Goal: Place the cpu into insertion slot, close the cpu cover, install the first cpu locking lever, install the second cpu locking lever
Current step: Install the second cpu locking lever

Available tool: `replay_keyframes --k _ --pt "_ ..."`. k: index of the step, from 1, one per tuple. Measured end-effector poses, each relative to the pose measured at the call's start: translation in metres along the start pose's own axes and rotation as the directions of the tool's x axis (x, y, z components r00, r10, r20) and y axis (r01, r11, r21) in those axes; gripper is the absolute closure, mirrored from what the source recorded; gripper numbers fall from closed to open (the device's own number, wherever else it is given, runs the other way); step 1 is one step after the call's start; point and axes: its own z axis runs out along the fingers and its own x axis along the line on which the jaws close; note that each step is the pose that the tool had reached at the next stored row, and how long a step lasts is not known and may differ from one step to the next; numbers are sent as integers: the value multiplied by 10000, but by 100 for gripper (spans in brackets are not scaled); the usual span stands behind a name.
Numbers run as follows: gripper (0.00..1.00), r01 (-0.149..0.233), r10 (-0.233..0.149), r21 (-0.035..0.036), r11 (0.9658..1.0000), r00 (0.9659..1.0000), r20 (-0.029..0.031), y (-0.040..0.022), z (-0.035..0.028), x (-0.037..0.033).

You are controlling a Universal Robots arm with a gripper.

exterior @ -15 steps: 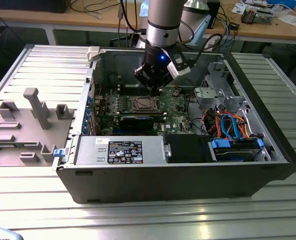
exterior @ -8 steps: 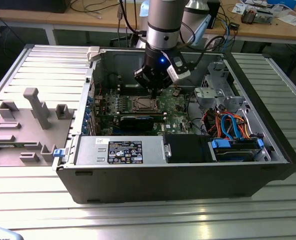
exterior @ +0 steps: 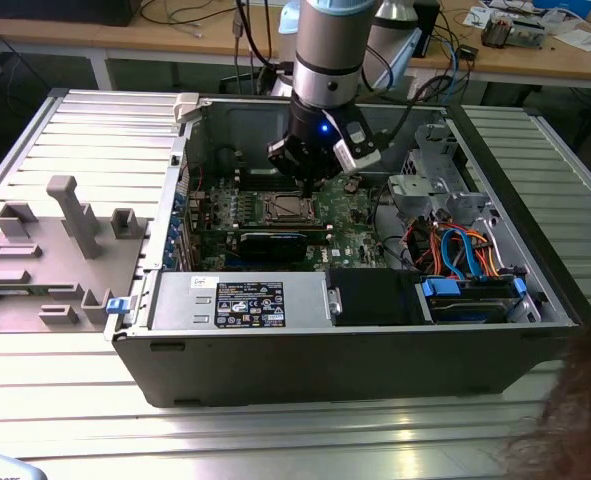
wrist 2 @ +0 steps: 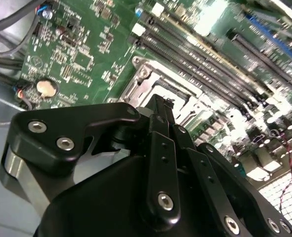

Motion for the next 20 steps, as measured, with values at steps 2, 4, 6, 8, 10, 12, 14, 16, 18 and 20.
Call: replay_keyframes --k 2,4,6,8,10,12,14,16,18,20 --pt "89 4 -3 -274 9996 10000 16 -20 -3 1" --pt "89 8 -6 -541 9985 10000 33 -39 -5 2" --pt "89 12 -8 -822 9966 10000 50 -62 -7 4" --pt "89 19 -11 -1213 9926 10000 74 -105 -12 7" --pt "89 27 -12 -1550 9879 10000 95 -150 -17 10" --pt "89 30 -13 -1709 9853 9999 105 -201 -22 13" --pt "89 30 -12 -1712 9852 9999 105 -285 -30 25" --pt "89 28 -10 -1711 9853 9999 106 -326 -27 46" --pt "89 30 -12 -1712 9852 9999 105 -362 -9 73" --pt "89 30 -13 -1711 9853 9999 105 -399 12 121"
